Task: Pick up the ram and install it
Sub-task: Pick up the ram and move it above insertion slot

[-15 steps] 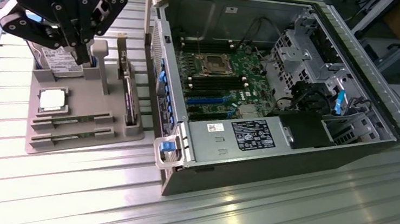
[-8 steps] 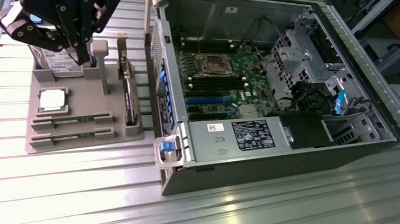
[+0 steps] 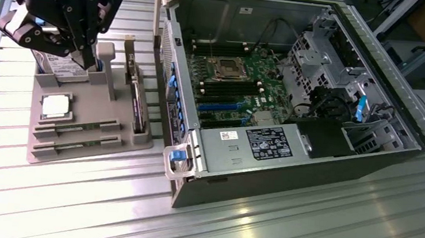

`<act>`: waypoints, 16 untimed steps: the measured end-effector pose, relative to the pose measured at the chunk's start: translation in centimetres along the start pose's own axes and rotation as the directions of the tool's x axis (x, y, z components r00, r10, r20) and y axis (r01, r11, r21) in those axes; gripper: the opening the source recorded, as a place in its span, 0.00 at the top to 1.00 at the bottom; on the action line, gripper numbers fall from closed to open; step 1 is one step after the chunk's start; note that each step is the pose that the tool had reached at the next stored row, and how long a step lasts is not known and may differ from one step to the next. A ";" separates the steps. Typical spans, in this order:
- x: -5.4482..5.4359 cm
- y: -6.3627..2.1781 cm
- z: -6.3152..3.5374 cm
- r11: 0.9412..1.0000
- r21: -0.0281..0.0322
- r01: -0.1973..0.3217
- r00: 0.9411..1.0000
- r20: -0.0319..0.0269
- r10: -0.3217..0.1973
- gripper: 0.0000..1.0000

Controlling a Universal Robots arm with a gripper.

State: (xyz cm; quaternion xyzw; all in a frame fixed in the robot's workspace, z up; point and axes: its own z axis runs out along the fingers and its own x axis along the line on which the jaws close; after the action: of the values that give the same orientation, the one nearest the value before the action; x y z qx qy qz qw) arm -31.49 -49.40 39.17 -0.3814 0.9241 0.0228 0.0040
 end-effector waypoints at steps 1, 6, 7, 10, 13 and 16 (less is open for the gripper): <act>0.0 0.00 0.00 1.000 0.000 0.012 1.000 -0.001 -0.012 0.89; 0.0 0.00 0.00 0.997 -0.002 0.079 0.997 -0.003 -0.079 0.89; 0.0 0.00 0.00 0.996 -0.002 0.089 0.996 -0.003 -0.089 0.89; 0.0 0.00 0.00 0.993 -0.003 0.121 0.993 -0.005 -0.121 0.89; 0.0 0.00 0.01 0.986 -0.005 0.165 0.986 -0.006 -0.165 0.89; 0.0 0.00 0.02 0.977 -0.006 0.213 0.977 -0.008 -0.213 0.89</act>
State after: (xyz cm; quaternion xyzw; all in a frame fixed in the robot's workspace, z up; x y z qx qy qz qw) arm -31.48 -49.40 39.15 -0.4782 0.8779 0.0231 0.0016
